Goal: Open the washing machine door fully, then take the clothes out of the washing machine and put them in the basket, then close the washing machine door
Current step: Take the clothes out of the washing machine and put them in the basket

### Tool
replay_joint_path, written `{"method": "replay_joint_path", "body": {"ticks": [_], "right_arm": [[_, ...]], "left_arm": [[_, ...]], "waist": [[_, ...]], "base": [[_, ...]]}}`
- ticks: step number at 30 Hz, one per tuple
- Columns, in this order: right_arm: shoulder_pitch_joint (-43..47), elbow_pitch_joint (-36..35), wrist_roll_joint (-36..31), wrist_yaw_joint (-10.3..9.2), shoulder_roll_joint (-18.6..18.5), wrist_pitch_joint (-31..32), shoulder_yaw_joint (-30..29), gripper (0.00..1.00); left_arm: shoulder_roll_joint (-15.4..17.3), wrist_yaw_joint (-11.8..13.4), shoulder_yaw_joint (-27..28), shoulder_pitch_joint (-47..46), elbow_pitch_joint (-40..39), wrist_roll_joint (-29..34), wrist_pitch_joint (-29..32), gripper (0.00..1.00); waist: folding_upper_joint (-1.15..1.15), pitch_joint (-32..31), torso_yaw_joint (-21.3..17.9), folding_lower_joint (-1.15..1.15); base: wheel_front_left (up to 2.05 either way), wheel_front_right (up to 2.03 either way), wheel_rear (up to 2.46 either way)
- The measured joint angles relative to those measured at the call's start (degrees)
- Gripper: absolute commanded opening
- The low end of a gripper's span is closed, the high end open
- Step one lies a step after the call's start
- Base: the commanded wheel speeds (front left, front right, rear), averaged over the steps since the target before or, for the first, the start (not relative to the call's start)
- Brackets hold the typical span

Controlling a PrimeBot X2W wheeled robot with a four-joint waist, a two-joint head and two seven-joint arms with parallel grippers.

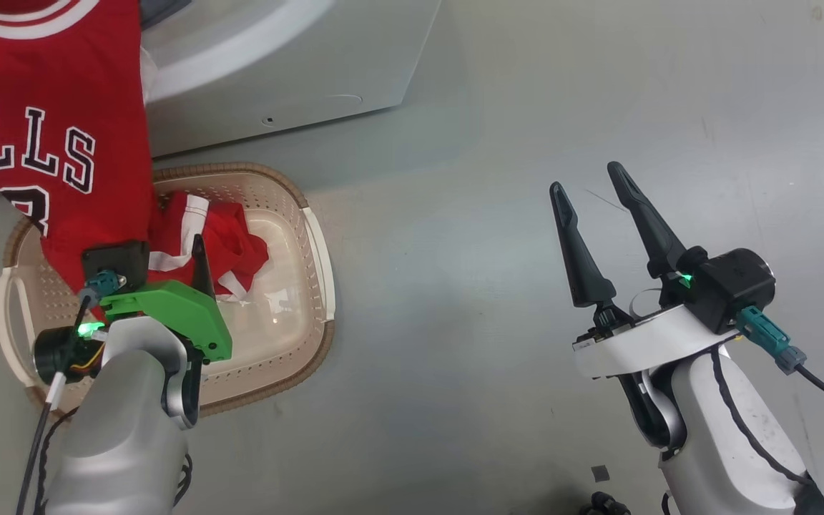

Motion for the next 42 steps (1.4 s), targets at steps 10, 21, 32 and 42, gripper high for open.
{"method": "replay_joint_path", "body": {"ticks": [10, 21, 32, 42], "right_arm": [[0.15, 1.49, 0.00, -0.26, 0.00, 0.00, -0.44, 1.00], [1.16, 2.64, -0.21, -0.35, 0.00, 0.00, -2.13, 1.00], [3.20, 3.88, -0.80, -0.78, 0.00, 0.00, -4.30, 1.00], [5.37, 4.22, -1.43, -1.29, 0.02, 0.00, -6.53, 1.00]], "left_arm": [[-0.15, -1.09, -0.04, 0.07, 1.83, 0.00, -5.04, 1.00], [-0.43, -2.49, -0.98, 0.35, 0.31, 0.15, -6.27, 1.00], [-0.64, -2.53, -0.85, 2.08, -10.24, 2.49, -6.28, 1.00], [-0.65, -2.37, -0.69, 8.42, -21.39, 5.09, -6.30, 1.00]], "waist": [[0.00, -3.27, 0.75, 0.00], [0.00, -6.84, 2.64, 0.00], [0.00, -11.64, 4.30, 0.00], [0.00, -16.65, 6.66, 0.00]], "base": [[0.00, 0.00, 0.00], [0.00, 0.00, 0.00], [0.00, 0.00, 0.00], [0.00, 0.00, 0.00]]}}
